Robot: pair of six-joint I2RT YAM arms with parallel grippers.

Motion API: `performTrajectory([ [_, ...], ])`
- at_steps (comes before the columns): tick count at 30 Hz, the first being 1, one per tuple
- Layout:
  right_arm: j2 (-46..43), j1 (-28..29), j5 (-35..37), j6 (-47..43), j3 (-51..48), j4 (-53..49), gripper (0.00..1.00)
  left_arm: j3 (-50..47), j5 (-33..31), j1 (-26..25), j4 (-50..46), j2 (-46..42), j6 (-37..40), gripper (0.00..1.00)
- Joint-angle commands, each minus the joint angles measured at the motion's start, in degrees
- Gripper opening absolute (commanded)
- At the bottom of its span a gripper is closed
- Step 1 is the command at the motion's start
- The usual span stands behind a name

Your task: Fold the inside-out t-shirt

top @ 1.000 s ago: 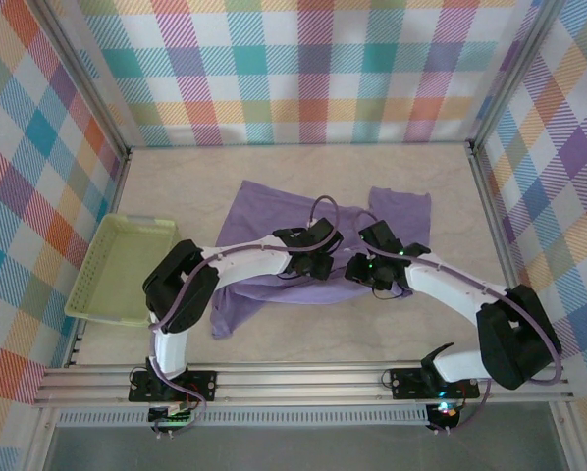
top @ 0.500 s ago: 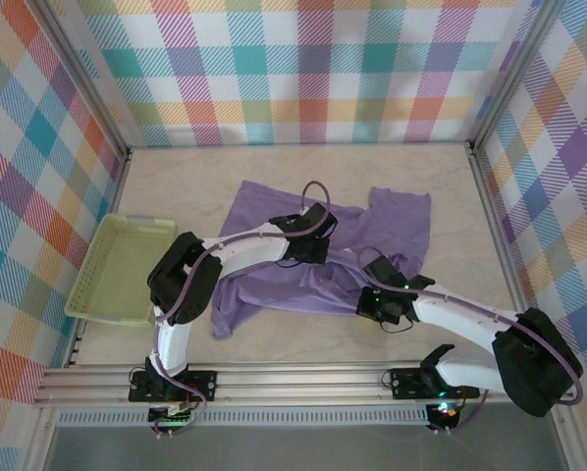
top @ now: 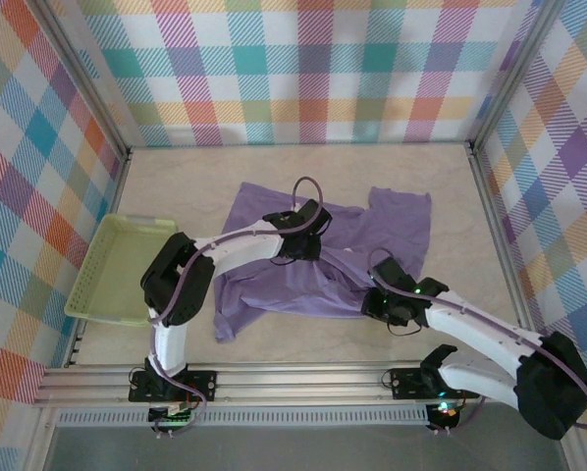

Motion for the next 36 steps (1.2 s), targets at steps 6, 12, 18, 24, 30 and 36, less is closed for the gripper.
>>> performTrajectory([
  [6,5.0,0.4,-0.1,-5.8,10.1,2.1,0.41,-10.7,0.4,-8.3,2.9,-12.1,-9.0,0.53],
  [12,16.4,0.3,-0.8,-8.5,15.2,9.2,0.4,-17.3,0.2,-8.6,9.3,-12.6,-14.8,0.49],
  [18,25.8,0.1,-0.2,-10.7,18.2,11.3,0.33,-21.4,-0.2,-8.4,11.3,-13.2,-16.1,0.47],
  [24,29.4,0.1,-0.4,-11.3,18.4,12.6,0.28,-24.4,-0.3,-8.1,12.6,-13.2,-17.2,0.47],
  [30,29.0,0.1,-1.4,-11.4,18.5,11.4,0.12,-24.6,-0.4,-8.0,12.8,-12.9,-17.1,0.47],
  [36,20.2,0.1,1.9,-12.9,19.9,4.5,0.0,-23.4,-1.5,-8.0,10.9,-13.9,-15.2,0.47],
])
